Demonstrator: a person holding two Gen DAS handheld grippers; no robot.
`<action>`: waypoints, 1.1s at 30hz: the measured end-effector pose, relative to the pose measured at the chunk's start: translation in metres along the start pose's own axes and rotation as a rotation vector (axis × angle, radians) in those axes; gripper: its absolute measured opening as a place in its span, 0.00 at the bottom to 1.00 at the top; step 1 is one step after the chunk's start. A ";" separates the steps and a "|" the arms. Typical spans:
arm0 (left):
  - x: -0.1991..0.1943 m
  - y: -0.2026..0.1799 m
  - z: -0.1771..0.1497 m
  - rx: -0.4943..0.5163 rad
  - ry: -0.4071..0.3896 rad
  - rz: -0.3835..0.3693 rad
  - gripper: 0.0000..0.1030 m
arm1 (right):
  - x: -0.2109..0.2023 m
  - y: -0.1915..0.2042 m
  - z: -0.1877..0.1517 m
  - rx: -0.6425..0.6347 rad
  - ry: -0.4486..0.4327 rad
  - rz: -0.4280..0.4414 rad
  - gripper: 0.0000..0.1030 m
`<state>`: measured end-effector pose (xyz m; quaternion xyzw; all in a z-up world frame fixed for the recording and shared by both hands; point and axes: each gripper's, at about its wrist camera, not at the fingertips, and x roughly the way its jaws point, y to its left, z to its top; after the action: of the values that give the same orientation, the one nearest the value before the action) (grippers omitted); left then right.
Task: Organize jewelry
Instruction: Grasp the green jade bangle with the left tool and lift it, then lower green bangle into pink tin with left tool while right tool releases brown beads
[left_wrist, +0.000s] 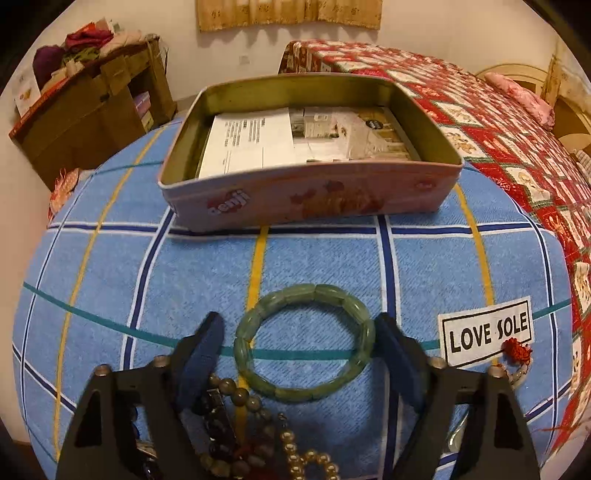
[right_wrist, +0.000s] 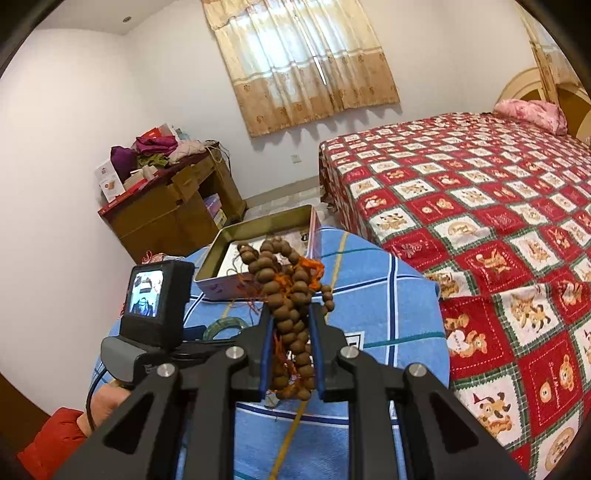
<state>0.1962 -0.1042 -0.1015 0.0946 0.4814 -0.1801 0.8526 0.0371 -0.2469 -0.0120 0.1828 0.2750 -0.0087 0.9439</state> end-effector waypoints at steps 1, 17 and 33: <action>-0.003 0.000 -0.001 0.009 -0.018 -0.009 0.52 | 0.000 0.000 -0.001 0.003 0.001 -0.001 0.20; -0.083 0.023 0.038 -0.063 -0.305 -0.206 0.20 | 0.021 0.007 0.049 0.026 -0.065 0.084 0.20; 0.005 0.037 0.110 -0.092 -0.240 -0.128 0.20 | 0.182 0.010 0.075 0.091 0.078 0.129 0.24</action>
<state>0.2994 -0.1081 -0.0491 0.0026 0.3889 -0.2218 0.8942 0.2309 -0.2483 -0.0451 0.2430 0.2986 0.0468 0.9218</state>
